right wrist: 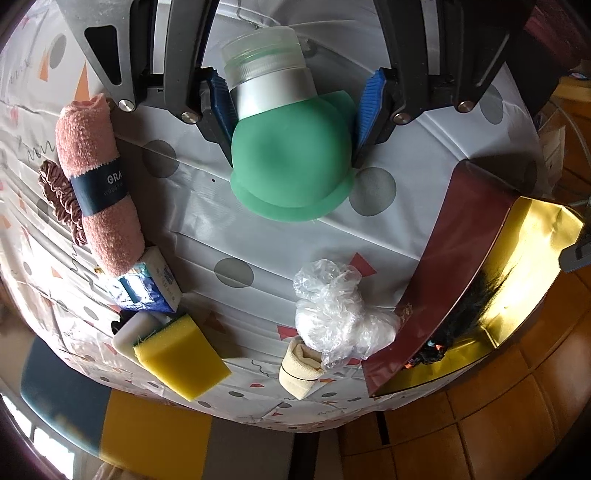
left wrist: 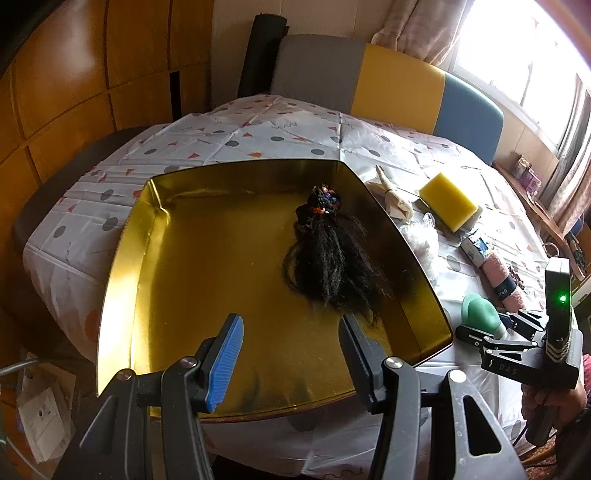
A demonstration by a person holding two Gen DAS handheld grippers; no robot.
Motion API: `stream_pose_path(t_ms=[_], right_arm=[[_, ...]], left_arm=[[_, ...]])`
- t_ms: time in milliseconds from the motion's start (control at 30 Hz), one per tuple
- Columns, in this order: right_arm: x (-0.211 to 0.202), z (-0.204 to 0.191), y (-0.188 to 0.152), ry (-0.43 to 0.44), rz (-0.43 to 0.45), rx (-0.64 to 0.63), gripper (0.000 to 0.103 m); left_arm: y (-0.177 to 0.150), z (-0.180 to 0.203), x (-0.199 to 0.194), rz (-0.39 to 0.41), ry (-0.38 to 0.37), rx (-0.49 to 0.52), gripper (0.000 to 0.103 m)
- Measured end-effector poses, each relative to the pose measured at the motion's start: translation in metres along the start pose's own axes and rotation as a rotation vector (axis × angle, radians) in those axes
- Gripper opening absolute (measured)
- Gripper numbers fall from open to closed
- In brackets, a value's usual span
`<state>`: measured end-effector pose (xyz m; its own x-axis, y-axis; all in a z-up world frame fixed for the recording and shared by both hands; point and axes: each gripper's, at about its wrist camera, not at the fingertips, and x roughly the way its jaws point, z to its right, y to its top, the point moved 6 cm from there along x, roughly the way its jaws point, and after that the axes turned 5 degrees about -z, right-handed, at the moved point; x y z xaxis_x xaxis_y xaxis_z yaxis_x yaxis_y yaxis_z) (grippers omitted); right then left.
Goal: Organize soft objects
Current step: 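Carry the green-capped bottle into the tray beside the hair, open right tool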
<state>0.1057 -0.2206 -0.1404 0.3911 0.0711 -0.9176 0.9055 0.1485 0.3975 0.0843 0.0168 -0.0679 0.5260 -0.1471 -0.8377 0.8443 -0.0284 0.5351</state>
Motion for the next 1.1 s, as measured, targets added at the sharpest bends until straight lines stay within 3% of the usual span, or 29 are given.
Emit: stream_pose_path(t_ms=[400,633,833,1100], right_arm=[[-0.012,0.002,-0.009,-0.052,-0.004,0.105,0.057],[-0.045,-0.006,-0.002,-0.027,0.069,0.134,0.057],[-0.069,-0.035,0.02,0.035,0.128,0.102,0.057],[-0.085,-0.102,0.058,0.139,0.185,-0.009,0.057]], left_arm=[[-0.006,-0.015,-0.002,0.006,0.0,-0.026,0.054],[-0.006,-0.016,-0.003,0.012,-0.005,-0.029,0.054],[-0.005,-0.017,-0.006,0.021,-0.007,-0.034,0.054],[-0.004,-0.024,-0.006,0.024,-0.003,-0.053,0.054]])
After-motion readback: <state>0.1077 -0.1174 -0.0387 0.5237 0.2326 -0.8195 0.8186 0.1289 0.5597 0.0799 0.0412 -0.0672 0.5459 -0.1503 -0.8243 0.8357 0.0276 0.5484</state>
